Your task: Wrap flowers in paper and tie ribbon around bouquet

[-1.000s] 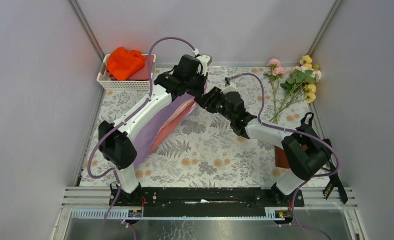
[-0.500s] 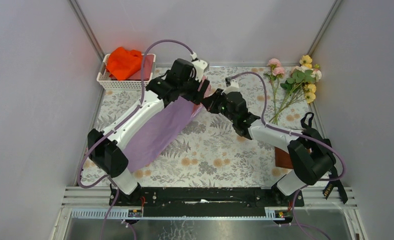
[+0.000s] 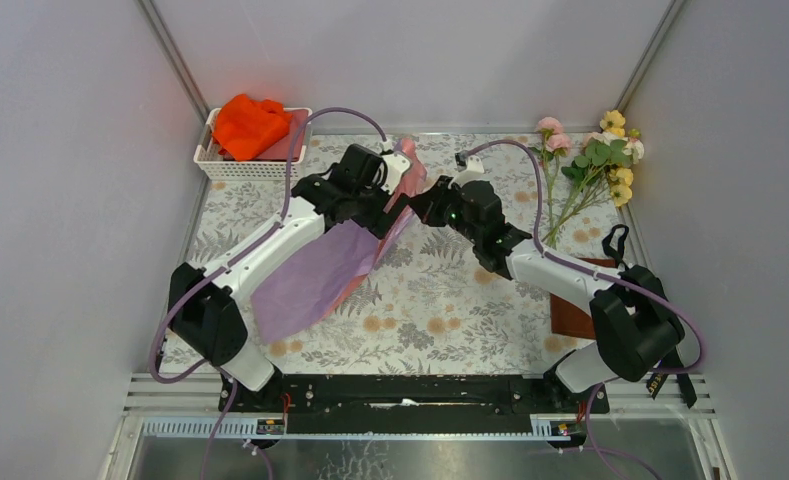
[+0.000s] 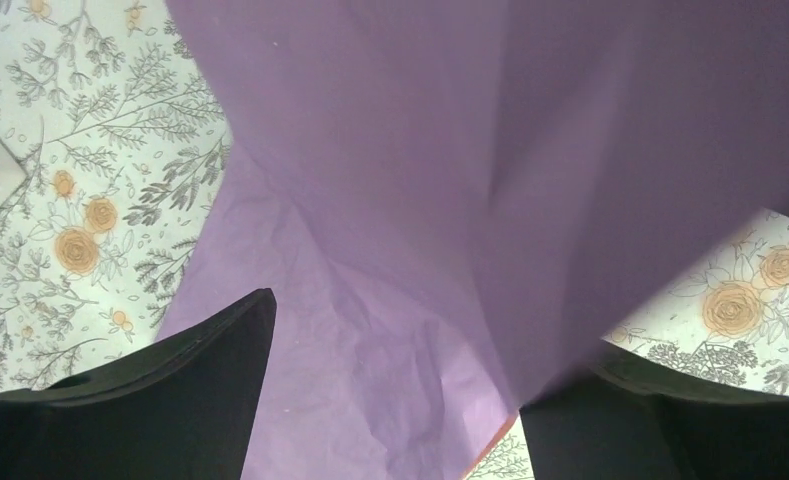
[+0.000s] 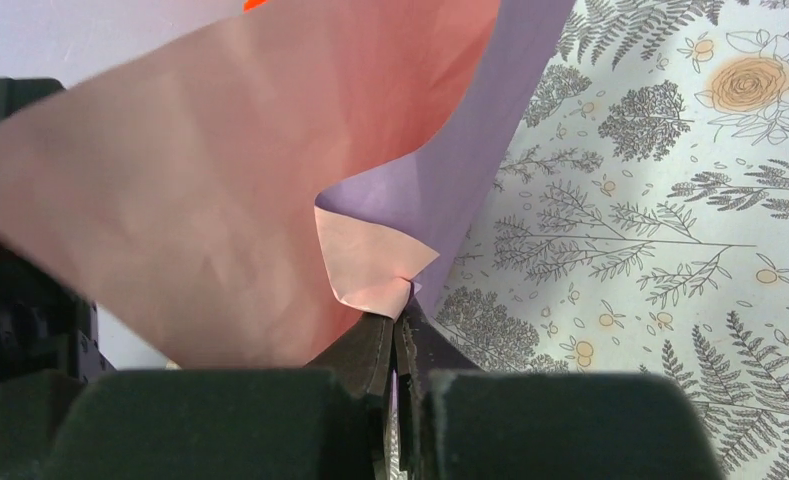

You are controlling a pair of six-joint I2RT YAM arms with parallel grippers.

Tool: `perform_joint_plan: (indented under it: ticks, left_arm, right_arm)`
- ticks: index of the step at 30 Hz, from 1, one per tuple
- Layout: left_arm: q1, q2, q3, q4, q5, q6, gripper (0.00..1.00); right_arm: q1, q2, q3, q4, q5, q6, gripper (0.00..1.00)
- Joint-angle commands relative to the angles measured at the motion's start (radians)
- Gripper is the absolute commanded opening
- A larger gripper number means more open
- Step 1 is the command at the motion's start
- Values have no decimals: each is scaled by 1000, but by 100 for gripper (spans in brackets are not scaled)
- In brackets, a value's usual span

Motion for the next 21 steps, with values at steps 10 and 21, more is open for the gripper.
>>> perform_joint_plan:
  ticks: [10,21]
  left_arm:
    - [17,-57,37,21,59,55,0]
    - [106,-164,308,-59,-374,226,0]
  right_arm:
    - [-83,-104,38,-71,-112,-63,0]
    - [-253,-446,188,-614,-7,-424,0]
